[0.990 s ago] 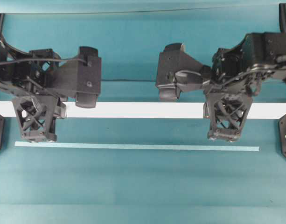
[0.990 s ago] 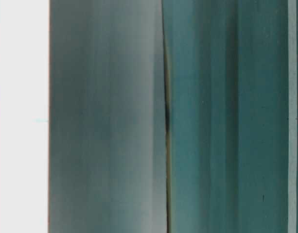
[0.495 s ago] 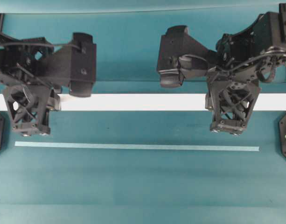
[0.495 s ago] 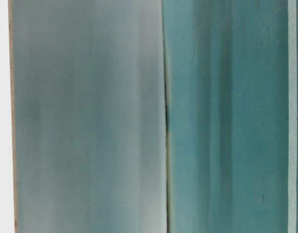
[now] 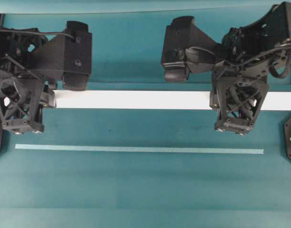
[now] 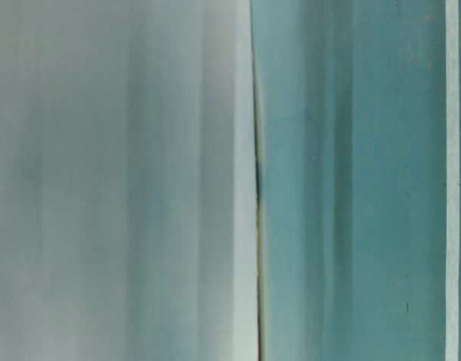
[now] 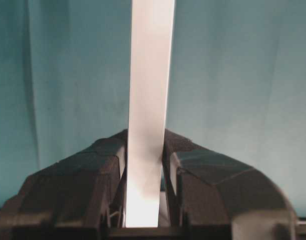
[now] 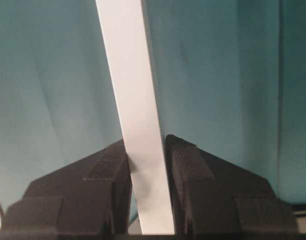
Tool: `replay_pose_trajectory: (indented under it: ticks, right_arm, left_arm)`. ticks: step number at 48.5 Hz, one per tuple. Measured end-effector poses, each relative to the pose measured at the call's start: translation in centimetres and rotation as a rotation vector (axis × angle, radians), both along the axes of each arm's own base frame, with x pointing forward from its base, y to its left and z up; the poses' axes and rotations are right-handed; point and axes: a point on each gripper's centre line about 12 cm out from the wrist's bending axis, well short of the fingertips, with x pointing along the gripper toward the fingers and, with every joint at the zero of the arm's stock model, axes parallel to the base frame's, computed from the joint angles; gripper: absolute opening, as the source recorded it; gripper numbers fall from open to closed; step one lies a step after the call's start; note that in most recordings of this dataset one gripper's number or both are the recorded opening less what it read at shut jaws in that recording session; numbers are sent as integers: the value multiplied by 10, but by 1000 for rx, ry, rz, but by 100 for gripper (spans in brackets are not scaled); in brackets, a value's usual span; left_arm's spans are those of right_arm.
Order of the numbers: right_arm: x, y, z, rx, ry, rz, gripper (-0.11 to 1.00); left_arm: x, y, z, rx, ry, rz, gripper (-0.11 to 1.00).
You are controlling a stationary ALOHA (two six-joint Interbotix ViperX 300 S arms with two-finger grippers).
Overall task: Lift a wooden board with both hands.
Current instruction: 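Lift the board with both grippers and raise it toward the back, then hold the board raised level between both grippers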
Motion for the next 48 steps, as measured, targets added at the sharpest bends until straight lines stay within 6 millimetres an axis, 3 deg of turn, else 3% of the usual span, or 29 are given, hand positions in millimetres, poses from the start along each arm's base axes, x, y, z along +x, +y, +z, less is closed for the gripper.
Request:
replay_pose_trajectory:
  ticks: [11, 36, 48]
  right_arm:
    - [0, 1, 2, 0, -3, 2, 21]
    - [-1, -1, 4, -2, -6, -2, 21]
    - [-1, -2, -22, 1, 52, -6, 21]
  left_arm:
    - [0, 0, 11, 1, -20, -1, 17]
    - [1, 1, 11, 0, -18, 4, 17]
    - [7, 1, -16, -1, 21, 5, 17]
